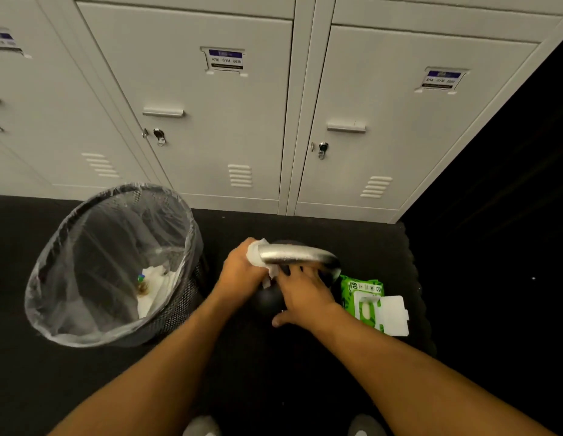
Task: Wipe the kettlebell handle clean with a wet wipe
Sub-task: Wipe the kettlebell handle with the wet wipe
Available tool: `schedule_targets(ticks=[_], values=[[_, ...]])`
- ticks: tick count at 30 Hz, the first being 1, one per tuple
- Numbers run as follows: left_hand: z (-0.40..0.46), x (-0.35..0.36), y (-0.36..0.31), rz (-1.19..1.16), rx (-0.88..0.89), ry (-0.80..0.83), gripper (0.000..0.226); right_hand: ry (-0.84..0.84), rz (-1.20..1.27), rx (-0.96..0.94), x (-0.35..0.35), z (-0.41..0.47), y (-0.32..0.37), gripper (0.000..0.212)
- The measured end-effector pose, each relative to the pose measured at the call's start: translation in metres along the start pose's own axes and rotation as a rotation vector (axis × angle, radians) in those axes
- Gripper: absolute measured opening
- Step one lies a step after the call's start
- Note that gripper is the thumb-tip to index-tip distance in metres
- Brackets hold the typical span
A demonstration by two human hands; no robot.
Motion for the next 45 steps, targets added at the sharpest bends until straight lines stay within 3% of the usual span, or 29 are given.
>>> schedule_targets(ticks=[3,6,8,11,13,14,16,19,20,22,24,28,30,31,35,37,39,41,43,45], values=[[0.024,-0.006,-0.008,0.210,-0.015,0.489,0.023,0.012,-0.016,0.006,0.000,0.001,0.000,0.116],[0.029,-0.004,-0.009,0.303,0.001,0.591,0.028,0.018,-0.037,-0.014,-0.002,0.001,0.000,0.116],[0.022,-0.004,-0.010,0.282,0.070,0.372,0.025,0.009,-0.049,-0.026,-0.005,-0.001,0.001,0.116],[-0.010,0.004,-0.007,0.088,0.046,-0.222,0.018,-0.016,0.018,-0.029,-0.007,-0.002,0.003,0.115],[-0.024,0.014,-0.005,-0.061,-0.008,-0.417,0.018,-0.019,0.030,-0.027,-0.007,-0.004,0.003,0.114],[-0.022,0.013,-0.005,-0.050,-0.009,-0.425,0.019,-0.017,0.020,-0.024,-0.007,-0.003,0.002,0.113],[-0.003,0.004,-0.007,0.122,0.046,-0.226,0.023,-0.008,-0.022,-0.027,-0.008,-0.003,0.004,0.113],[0.021,-0.002,-0.020,0.335,0.066,0.366,0.027,-0.011,-0.030,-0.024,-0.007,0.000,0.003,0.119],[0.025,-0.002,-0.023,0.373,0.042,0.491,0.027,-0.002,-0.031,-0.020,-0.006,0.001,0.002,0.121],[0.030,-0.003,-0.028,0.436,0.030,0.564,0.026,0.018,-0.027,-0.006,-0.004,0.001,0.001,0.123],[0.026,-0.002,-0.027,0.474,0.093,0.413,0.027,0.000,-0.001,-0.006,-0.004,0.001,0.001,0.125],[-0.021,0.007,-0.022,0.368,0.262,-0.346,0.032,-0.008,0.032,-0.009,-0.005,-0.001,0.001,0.115],[-0.021,0.007,-0.028,0.333,0.238,-0.424,0.028,-0.014,0.031,-0.011,-0.007,-0.001,0.000,0.115],[-0.010,0.005,-0.029,0.412,0.214,-0.334,0.025,-0.017,0.019,-0.025,-0.007,-0.001,0.001,0.115],[0.031,0.005,-0.042,0.659,0.106,0.453,0.037,-0.032,-0.030,-0.048,-0.010,-0.002,0.003,0.123],[0.033,0.006,-0.045,0.657,0.052,0.577,0.037,-0.013,-0.030,-0.040,-0.008,-0.001,0.002,0.125],[0.030,0.008,-0.044,0.720,0.130,0.415,0.029,-0.052,-0.025,-0.053,-0.008,0.001,0.002,0.129],[0.014,0.006,-0.044,0.729,0.219,-0.016,0.019,-0.059,-0.056,-0.060,-0.006,0.003,0.002,0.130],[-0.009,0.010,-0.040,0.629,0.211,-0.333,0.018,-0.030,-0.082,-0.046,-0.003,0.004,0.001,0.128],[-0.014,0.013,-0.036,0.538,0.217,-0.457,0.018,-0.028,-0.065,-0.042,-0.002,0.006,-0.001,0.127]])
Point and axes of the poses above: each hand's wrist, its own z-axis towards the middle knuckle, its own x-axis out of the palm, y = z × x, the point moved 6 cm from there along z, towards the middle knuckle, and after that the axes turned 8 degrees about z, right-handed, at the moved point
